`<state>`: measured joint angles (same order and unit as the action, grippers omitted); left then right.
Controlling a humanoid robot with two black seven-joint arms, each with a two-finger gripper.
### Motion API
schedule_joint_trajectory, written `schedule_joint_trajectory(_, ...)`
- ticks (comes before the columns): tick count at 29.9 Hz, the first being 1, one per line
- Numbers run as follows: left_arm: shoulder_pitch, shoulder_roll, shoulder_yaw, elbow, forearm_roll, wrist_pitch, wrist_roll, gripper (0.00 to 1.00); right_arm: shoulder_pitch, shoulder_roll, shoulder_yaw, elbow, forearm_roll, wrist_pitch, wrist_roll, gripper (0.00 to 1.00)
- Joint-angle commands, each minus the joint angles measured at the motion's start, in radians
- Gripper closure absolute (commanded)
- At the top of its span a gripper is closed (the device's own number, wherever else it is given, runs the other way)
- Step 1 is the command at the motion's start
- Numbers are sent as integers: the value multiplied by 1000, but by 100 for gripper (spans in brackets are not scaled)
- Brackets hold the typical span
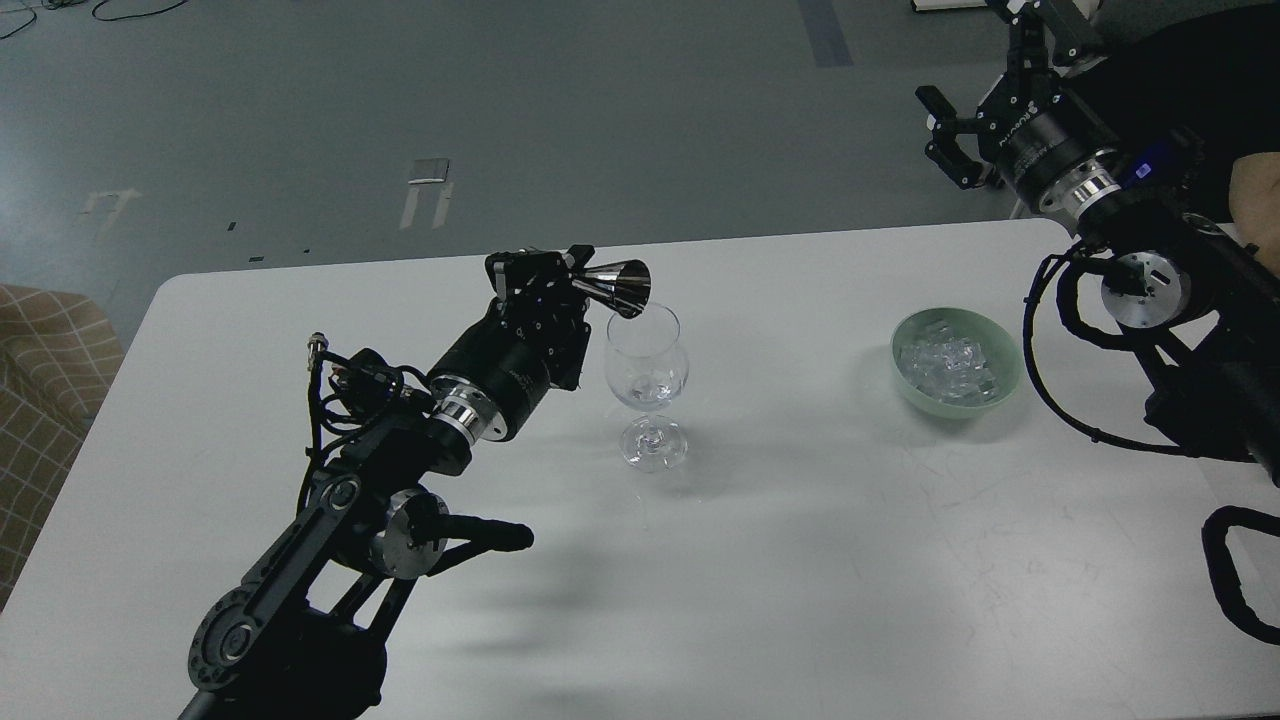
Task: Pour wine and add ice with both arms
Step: 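Position the held jigger just above the wine glass rim, then tilt the jigger over the wine glass with the left gripper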
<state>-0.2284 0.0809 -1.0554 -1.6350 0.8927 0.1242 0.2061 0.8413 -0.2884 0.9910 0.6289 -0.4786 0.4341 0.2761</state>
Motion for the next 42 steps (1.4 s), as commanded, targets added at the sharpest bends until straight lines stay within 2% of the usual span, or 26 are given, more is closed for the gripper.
schedule_joint_trajectory(1,1,28,0,3,0,0,-17,100,-1,0,0,2,0,0,0,0)
schedule_joint_trajectory(8,-9,79,2,9,20,0,-42,100,1,0,0,-2,0,0,0,0)
schedule_joint_trajectory(22,-20,76,2,7,94,-14,-44,100,1,0,2,-3,0,-6,0,0)
schedule_joint_trajectory(24,-37,79,41,7,127,-14,-47,100,1,0,2,-2,0,-6,0,0)
schedule_joint_trajectory(27,-45,85,95,6,202,-14,-77,100,2,0,2,-2,0,-6,0,0)
schedule_joint_trajectory(42,-55,86,98,7,253,-14,-94,100,1,2,2,-2,0,-6,0,0)
